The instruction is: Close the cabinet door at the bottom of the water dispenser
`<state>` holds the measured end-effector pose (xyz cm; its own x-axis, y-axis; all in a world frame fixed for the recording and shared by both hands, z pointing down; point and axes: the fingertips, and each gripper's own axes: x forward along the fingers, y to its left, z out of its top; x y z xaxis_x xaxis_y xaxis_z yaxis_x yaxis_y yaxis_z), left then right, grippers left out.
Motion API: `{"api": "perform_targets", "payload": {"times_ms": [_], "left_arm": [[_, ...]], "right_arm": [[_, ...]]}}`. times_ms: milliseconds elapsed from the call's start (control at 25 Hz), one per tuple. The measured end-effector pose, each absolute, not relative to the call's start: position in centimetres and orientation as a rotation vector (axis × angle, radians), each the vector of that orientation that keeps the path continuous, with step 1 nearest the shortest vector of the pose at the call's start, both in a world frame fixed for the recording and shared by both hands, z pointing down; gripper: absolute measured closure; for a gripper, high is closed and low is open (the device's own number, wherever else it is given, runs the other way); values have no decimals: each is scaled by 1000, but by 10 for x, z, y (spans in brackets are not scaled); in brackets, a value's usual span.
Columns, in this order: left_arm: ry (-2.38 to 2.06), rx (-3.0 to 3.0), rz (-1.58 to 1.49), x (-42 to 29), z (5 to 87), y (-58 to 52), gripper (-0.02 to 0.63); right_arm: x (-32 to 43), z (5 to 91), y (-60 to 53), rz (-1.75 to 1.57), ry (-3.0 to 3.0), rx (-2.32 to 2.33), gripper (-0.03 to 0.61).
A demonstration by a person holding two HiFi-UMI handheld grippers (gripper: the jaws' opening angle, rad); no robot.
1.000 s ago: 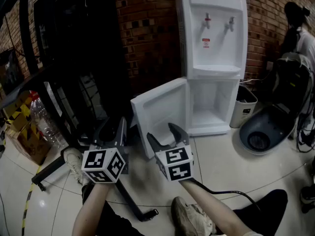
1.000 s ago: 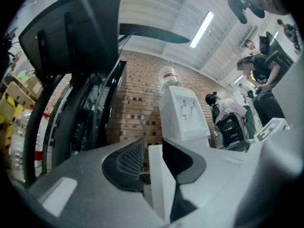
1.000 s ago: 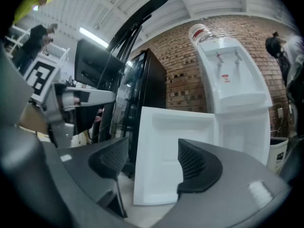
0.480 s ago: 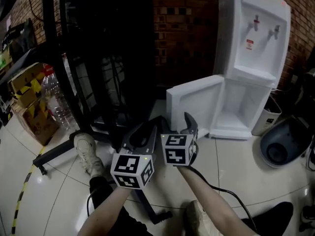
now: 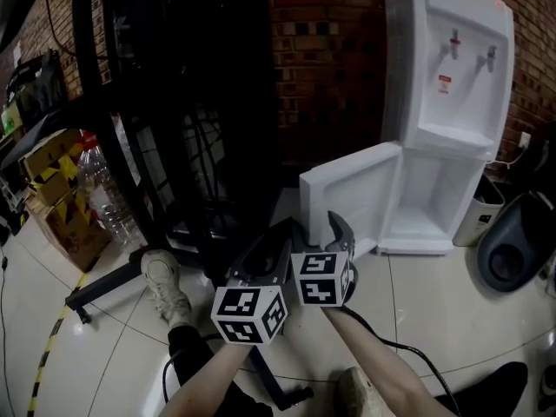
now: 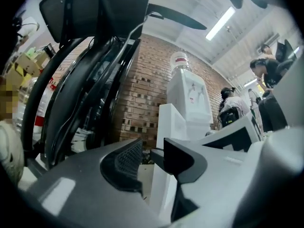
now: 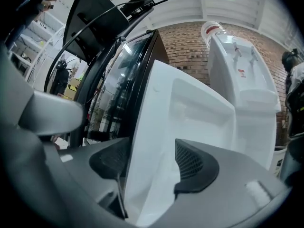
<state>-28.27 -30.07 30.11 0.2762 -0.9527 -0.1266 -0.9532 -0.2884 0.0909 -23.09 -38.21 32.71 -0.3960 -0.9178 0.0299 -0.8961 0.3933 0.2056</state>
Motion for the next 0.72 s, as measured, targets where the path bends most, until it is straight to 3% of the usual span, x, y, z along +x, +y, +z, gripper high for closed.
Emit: {"api": "perform_targets", "payload": {"times_ms": [480, 720], "left_arm": [[1836, -2542, 101, -254, 326, -303, 462], [1770, -2567, 76, -221, 322, -295, 466]], "right_arm": [[-198, 326, -333, -396, -2516, 1552, 311], [-149, 329, -299, -300, -2550, 1567, 313]]}}
